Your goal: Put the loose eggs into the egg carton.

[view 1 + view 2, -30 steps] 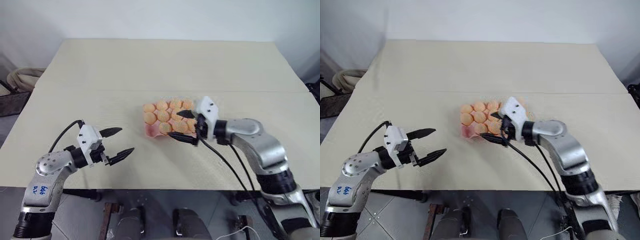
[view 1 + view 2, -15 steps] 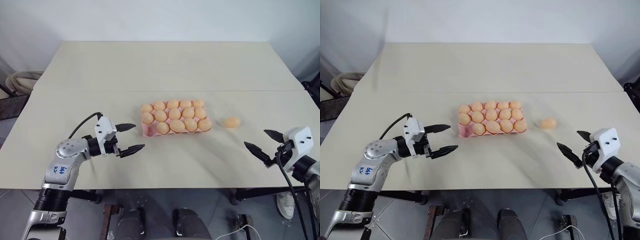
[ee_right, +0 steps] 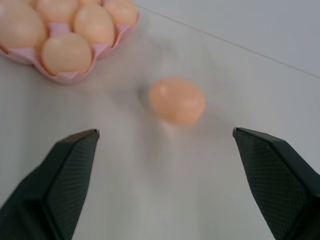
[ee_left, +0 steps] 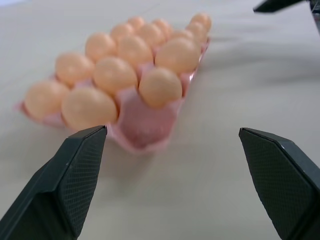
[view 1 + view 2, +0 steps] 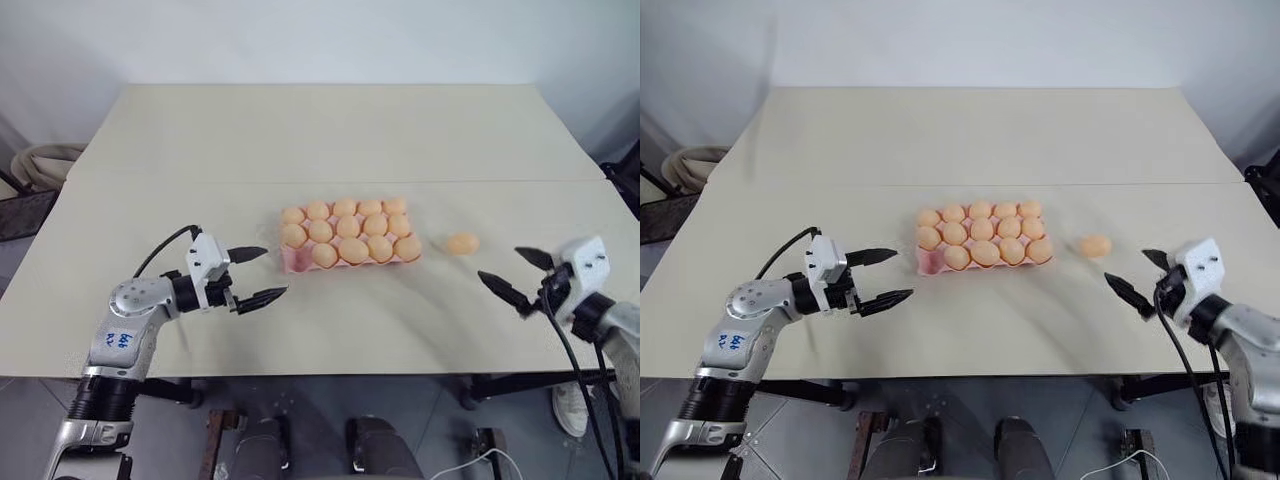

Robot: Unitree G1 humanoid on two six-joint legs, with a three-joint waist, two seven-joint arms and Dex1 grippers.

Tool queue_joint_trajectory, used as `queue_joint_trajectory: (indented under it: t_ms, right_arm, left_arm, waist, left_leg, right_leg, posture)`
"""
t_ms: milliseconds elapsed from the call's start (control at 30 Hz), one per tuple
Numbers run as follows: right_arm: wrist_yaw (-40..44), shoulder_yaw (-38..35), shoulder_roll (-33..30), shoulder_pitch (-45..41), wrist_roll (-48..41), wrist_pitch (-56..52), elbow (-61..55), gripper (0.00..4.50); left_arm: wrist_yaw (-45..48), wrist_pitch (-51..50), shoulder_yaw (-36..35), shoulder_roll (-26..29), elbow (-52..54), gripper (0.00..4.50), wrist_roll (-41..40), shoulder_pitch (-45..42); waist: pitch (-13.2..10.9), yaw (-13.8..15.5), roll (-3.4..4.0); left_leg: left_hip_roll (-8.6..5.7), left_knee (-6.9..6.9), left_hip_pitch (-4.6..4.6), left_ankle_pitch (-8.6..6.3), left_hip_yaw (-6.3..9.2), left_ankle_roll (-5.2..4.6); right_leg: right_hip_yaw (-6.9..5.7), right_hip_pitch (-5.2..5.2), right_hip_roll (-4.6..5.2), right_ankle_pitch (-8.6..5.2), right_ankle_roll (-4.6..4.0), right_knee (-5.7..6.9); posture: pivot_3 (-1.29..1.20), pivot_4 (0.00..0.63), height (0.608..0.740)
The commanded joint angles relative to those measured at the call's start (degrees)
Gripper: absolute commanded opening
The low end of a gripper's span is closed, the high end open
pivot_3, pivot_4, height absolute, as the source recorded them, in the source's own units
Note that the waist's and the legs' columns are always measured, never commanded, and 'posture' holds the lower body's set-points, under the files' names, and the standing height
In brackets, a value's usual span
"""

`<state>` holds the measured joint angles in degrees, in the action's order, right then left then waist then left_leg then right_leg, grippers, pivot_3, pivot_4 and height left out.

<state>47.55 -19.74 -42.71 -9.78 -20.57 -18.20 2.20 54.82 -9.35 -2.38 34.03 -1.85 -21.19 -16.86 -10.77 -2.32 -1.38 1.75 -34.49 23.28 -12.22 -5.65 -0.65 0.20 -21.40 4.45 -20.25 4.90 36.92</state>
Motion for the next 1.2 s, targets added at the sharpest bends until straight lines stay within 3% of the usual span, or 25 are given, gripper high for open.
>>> queue_joint_trajectory:
  t_ms: [33,300,467,600,733,1000,1200]
  right_arm:
    - [1.80,5.55,-2.45,-7.51,2.98,-2.24,6.11,4.48]
    - [7.62,17.32,-1.43,-24.81,10.37,1.72,27.57,4.48]
    - [9.09,19.72,-0.07,-30.41,12.78,4.24,37.52,4.48]
    - [10.14,19.21,0.22,-31.25,12.79,6.64,39.77,3.54]
    - [10.05,17.86,0.39,-30.48,11.91,7.82,38.88,2.19]
    - [11.10,16.36,0.61,-26.74,8.16,4.15,26.07,2.19]
    - [9.29,18.34,4.43,-27.33,1.34,-10.42,4.47,2.19]
  left_arm:
    - [-0.99,0.77,-2.99,1.28,3.91,4.50,-0.51,1.83]
    - [-3.26,-0.42,-5.58,1.54,8.38,4.50,-1.33,6.37]
    - [-4.58,-1.03,-6.42,1.40,10.43,4.50,-1.62,8.03]
    - [-5.22,-1.32,-7.15,1.48,11.32,4.50,-1.76,8.91]
    - [-5.39,-1.30,-7.31,1.50,11.36,4.50,-1.75,9.15]
    - [-5.30,-1.09,-7.58,1.77,10.55,4.50,-1.50,8.77]
    - [-5.66,-1.71,-9.00,2.71,10.84,4.50,-1.62,10.50]
  waist:
    - [0.00,0.12,0.00]
    - [-0.01,0.51,0.01]
    - [-0.01,0.44,0.01]
    - [-0.01,0.41,0.02]
    - [-0.01,0.38,0.02]
    - [-0.01,0.21,0.02]
    - [-0.01,-0.72,0.03]
  left_leg:
    - [0.01,-0.01,0.00,0.00,0.02,0.00]
    - [0.00,0.12,0.10,-0.03,0.04,0.01]
    - [0.01,0.16,0.16,-0.04,0.03,-0.09]
    - [0.01,0.17,0.16,-0.06,0.01,-0.10]
    - [0.01,0.16,0.16,-0.07,0.01,-0.07]
    - [0.02,0.17,0.16,-0.06,0.00,-0.08]
    - [0.07,0.17,0.12,-0.08,0.03,0.02]
  right_leg:
    - [-0.02,0.00,0.00,-0.01,-0.02,0.00]
    - [-0.07,-0.09,0.03,-0.03,-0.07,-0.18]
    - [-0.09,-0.09,0.03,-0.02,-0.07,-0.35]
    - [-0.10,-0.09,0.01,-0.02,-0.06,-0.38]
    - [-0.09,-0.08,0.01,-0.02,-0.05,-0.36]
    - [-0.08,-0.09,0.00,-0.01,-0.04,-0.35]
    - [-0.09,-0.10,-0.02,-0.02,-0.05,-0.19]
  posture:
    - [0.00,0.150,0.740]
    - [0.00,0.150,0.740]
    - [0.00,0.150,0.740]
    - [0.00,0.150,0.740]
    - [0.00,0.150,0.740]
    - [0.00,0.150,0.740]
    - [0.00,0.150,0.740]
